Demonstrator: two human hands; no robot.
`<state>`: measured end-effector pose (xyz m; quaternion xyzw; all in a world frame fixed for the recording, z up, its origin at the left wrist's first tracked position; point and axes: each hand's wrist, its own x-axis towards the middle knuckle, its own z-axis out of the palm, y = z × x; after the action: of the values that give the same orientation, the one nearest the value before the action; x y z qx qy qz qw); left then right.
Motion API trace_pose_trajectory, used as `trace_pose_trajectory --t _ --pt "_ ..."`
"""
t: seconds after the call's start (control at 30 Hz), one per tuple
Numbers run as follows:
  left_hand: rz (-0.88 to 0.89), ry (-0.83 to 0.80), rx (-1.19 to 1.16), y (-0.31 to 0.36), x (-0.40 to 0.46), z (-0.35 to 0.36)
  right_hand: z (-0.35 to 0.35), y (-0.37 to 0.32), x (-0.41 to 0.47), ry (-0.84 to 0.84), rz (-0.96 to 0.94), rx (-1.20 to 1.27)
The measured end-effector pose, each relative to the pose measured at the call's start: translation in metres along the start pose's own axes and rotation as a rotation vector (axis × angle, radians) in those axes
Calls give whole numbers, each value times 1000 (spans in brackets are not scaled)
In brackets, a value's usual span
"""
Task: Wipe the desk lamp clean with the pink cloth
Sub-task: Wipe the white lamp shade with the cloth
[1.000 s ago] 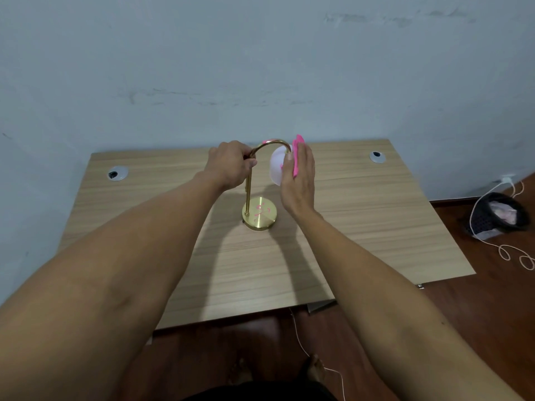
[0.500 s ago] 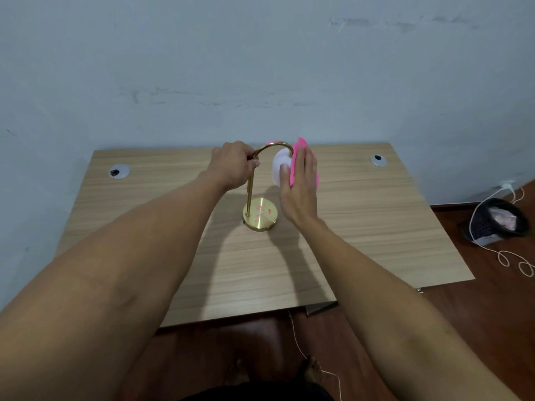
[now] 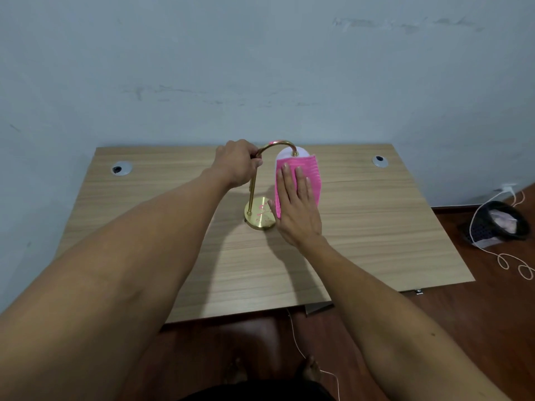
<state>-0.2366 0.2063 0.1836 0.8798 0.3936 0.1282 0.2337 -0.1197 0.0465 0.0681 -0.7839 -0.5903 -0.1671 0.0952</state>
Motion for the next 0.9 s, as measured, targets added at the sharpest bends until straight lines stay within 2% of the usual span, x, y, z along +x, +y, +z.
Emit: trace_pose_trajectory --t 0.2,0.4,0.57,0.77,0.9 --pt "13 -3 21 2 -1 -2 -15 -11 36 11 5 -44" --pt "23 -7 14 0 -1 -2 -10 -5 13 -28 -83 -102" --pt "23 -11 24 0 1 -2 -22 -11 52 -35 -13 -75" --pt "22 -15 22 -1 1 -1 -11 12 9 -89 -266 -172" --pt "32 -9 28 -1 1 -1 -15 7 34 -42 -218 -169"
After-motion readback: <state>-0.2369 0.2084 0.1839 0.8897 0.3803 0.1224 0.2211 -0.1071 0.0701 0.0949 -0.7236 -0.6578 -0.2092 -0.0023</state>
